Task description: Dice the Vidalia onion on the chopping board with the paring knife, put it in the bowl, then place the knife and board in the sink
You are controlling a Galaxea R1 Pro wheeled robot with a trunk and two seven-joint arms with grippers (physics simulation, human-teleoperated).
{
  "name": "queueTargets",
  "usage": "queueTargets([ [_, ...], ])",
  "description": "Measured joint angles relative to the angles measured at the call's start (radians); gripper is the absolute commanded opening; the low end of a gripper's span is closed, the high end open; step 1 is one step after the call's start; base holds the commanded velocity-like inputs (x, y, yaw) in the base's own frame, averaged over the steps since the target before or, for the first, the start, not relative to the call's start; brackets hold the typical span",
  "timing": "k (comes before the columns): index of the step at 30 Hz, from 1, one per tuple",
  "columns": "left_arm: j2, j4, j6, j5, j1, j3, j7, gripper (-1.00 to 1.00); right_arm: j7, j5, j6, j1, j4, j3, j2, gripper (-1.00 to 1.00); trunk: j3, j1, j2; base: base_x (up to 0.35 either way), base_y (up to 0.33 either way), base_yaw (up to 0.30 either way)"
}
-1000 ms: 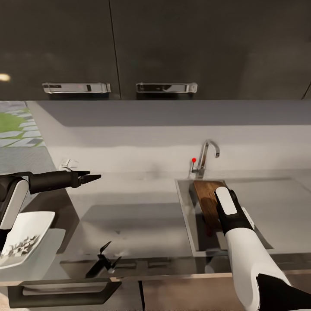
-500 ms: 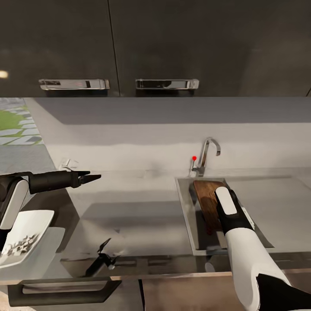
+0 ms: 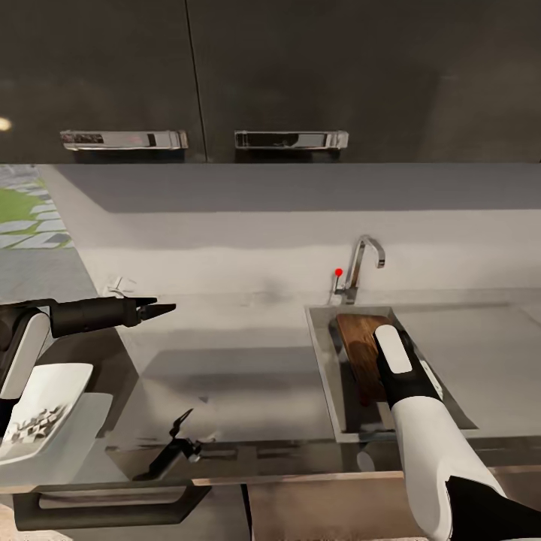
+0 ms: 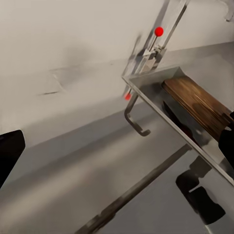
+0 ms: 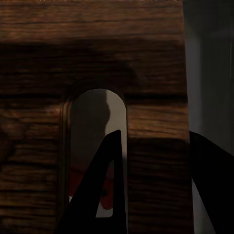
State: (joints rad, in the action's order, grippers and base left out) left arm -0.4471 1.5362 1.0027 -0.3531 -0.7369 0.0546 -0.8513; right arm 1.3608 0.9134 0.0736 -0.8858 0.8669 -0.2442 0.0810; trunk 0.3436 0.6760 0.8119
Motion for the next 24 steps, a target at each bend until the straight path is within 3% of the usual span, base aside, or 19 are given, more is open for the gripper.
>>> queueTargets([
  [24, 0.0, 0.001, 0.0, 0.0, 0.0, 0.0, 0.0, 1.0, 0.0, 0.0, 0.0, 0.0, 0.0, 0.0, 0.0, -1.0, 0.027, 0.0, 0.0, 0.0, 0.0, 0.0],
])
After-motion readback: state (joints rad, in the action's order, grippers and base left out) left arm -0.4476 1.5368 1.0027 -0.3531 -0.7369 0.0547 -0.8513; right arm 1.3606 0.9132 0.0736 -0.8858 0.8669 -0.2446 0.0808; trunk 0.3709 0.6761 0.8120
